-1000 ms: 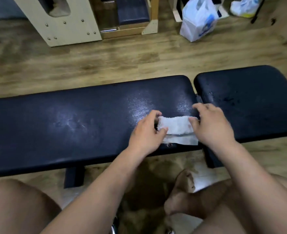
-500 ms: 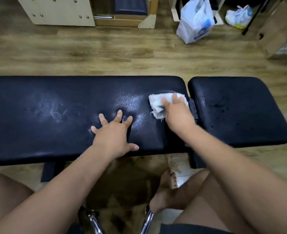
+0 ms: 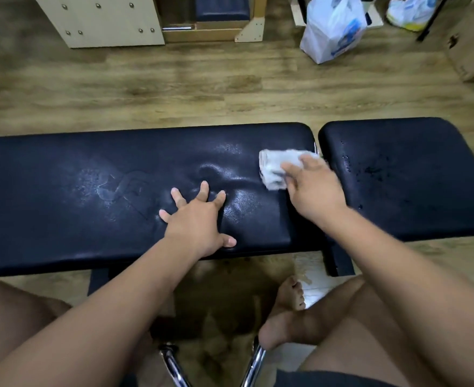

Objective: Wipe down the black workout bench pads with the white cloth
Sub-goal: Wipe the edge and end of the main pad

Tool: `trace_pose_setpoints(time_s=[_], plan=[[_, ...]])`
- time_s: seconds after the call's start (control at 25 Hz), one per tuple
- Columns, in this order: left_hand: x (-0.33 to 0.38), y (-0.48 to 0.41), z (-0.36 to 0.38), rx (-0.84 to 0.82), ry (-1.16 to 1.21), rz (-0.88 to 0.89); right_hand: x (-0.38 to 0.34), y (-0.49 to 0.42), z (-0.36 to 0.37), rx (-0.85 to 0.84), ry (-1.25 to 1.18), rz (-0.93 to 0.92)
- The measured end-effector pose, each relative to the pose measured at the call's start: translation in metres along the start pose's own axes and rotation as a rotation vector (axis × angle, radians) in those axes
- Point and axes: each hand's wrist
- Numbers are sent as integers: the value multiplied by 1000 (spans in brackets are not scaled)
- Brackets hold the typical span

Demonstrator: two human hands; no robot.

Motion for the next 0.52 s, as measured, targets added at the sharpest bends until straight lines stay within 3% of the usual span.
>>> trace_pose_setpoints(time_s=[0.16,0.24,0.44,0.52], plan=[[-3,-1,9,11,-6,11,-38,118,2,-77,75,-115],[-2,-2,10,26,-25,19,-37,130,6,-143,126,-130],[1,-5,-4,4,-83,32,-8,3,7,-113,174,-156],[3,-5,-14,-29,-71,36,12,-69,14,-181,210,-138]])
Point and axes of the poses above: each hand's wrist, its own y-axis away from the middle knuckle, its own z-axis out of the palm, x = y × z, and after that the axes turned 12 degrees about -z, right-handed
